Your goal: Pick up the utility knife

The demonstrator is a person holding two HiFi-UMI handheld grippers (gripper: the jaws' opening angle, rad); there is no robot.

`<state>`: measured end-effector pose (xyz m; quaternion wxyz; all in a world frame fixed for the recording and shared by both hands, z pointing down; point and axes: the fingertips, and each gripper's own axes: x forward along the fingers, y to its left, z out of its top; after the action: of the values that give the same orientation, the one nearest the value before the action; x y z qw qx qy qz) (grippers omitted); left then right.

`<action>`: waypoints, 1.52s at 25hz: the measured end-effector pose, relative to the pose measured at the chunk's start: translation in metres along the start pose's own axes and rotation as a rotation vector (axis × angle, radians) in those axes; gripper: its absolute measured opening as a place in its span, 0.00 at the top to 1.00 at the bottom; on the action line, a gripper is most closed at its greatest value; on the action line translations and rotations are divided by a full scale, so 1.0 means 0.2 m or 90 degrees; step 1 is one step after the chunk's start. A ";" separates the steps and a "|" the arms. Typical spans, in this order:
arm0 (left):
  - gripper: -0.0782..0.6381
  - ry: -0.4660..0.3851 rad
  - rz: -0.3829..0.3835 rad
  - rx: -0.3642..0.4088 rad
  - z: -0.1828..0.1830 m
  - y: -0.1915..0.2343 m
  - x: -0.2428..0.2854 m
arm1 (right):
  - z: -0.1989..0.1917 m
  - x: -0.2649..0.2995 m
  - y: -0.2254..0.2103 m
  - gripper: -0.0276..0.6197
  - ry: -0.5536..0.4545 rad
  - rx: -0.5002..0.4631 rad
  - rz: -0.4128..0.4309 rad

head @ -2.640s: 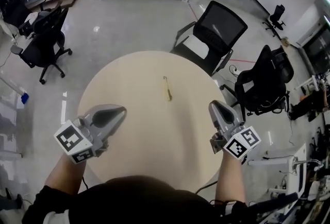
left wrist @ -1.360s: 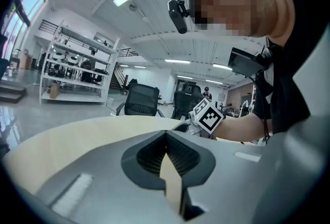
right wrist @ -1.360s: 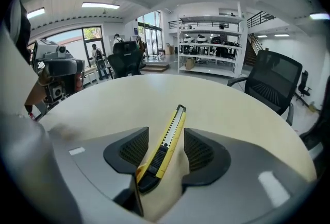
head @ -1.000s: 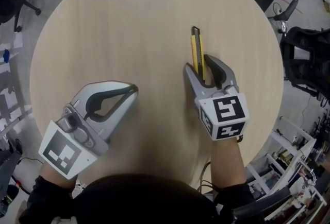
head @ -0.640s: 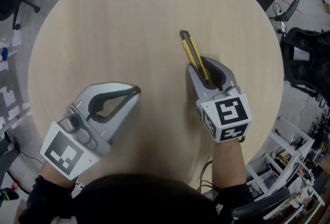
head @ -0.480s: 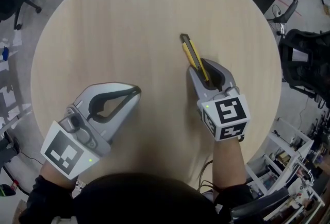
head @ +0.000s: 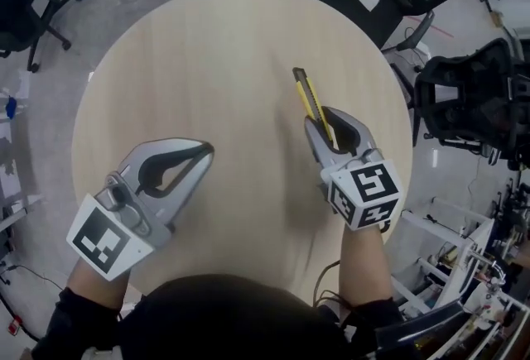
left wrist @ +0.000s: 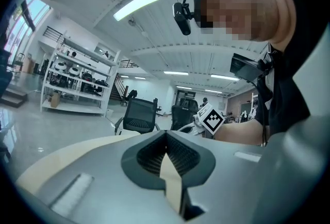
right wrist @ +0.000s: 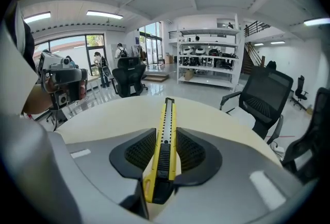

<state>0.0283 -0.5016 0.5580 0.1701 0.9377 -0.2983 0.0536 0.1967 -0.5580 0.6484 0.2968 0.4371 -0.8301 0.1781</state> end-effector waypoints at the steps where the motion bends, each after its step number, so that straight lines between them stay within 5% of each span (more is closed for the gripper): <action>1: 0.89 -0.011 0.001 0.003 0.06 -0.02 -0.04 | 0.05 -0.06 0.01 0.75 -0.008 -0.003 -0.005; 16: 0.89 -0.175 0.005 0.105 0.78 -0.44 -0.93 | 0.64 -1.07 0.45 0.75 -0.138 -0.040 -0.090; 28: 0.89 -0.174 -0.044 0.124 0.86 -0.72 -1.61 | 0.71 -1.61 0.98 0.75 -0.211 -0.012 -0.141; 38: 0.89 -0.214 0.020 0.161 0.89 -1.18 -1.80 | 0.53 -2.16 1.06 0.74 -0.294 -0.029 -0.099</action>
<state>-0.1295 -0.1888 0.2497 -0.0019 0.9425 -0.3279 -0.0640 0.1759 -0.2319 0.2796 0.1215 0.5220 -0.8437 0.0309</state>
